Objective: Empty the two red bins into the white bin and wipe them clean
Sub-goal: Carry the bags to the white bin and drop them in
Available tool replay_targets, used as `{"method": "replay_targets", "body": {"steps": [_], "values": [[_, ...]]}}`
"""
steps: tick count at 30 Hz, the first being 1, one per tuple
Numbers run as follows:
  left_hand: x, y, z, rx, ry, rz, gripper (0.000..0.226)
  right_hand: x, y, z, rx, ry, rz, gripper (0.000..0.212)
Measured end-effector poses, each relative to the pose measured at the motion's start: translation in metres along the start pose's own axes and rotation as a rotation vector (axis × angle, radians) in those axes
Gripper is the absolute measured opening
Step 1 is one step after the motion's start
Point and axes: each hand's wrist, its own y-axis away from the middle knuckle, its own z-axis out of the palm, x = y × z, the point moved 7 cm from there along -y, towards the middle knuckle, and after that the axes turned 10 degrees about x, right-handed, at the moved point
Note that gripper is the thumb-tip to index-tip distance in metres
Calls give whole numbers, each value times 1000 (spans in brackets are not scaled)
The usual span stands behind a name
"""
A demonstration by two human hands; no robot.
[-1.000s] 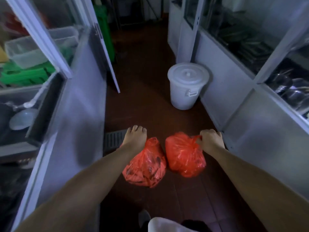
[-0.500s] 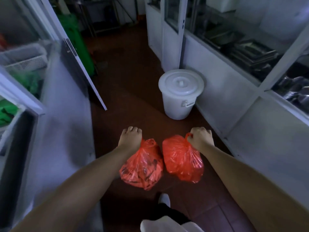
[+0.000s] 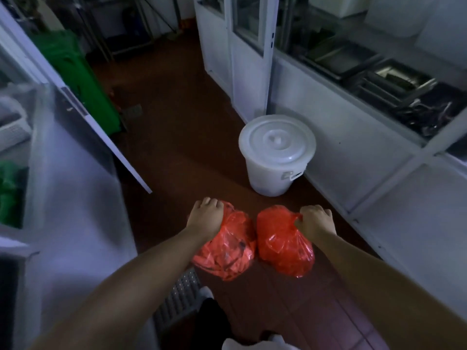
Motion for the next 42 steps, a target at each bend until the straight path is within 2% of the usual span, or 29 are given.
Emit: {"method": "replay_targets", "body": {"steps": [4, 8, 11, 15, 20, 26, 30, 42], "values": [[-40, -54, 14, -4, 36, 82, 30, -20, -23, 8, -10, 32, 138, 25], [-63, -110, 23, 8, 18, 251, 31, -38, -45, 8, 72, 36, 263, 31], [-76, -149, 26, -4, 5, 313, 34, -50, -67, 6, 87, 17, 373, 27], [-86, -204, 37, -4, 4, 383, 31, -66, -105, 18, 89, 6, 419, 22], [-93, -268, 60, -7, 4, 491, 26, -74, -152, 51, 86, -35, 486, 23], [-100, -323, 89, -75, 38, 586, 24, -81, -177, 94, -9, -78, 610, 31], [-99, -359, 107, -104, 63, 653, 25, -83, -190, 113, -55, -76, 705, 28], [-89, -461, 187, -90, 58, 938, 25, -111, -226, 164, 39, -59, 1099, 26]]}}
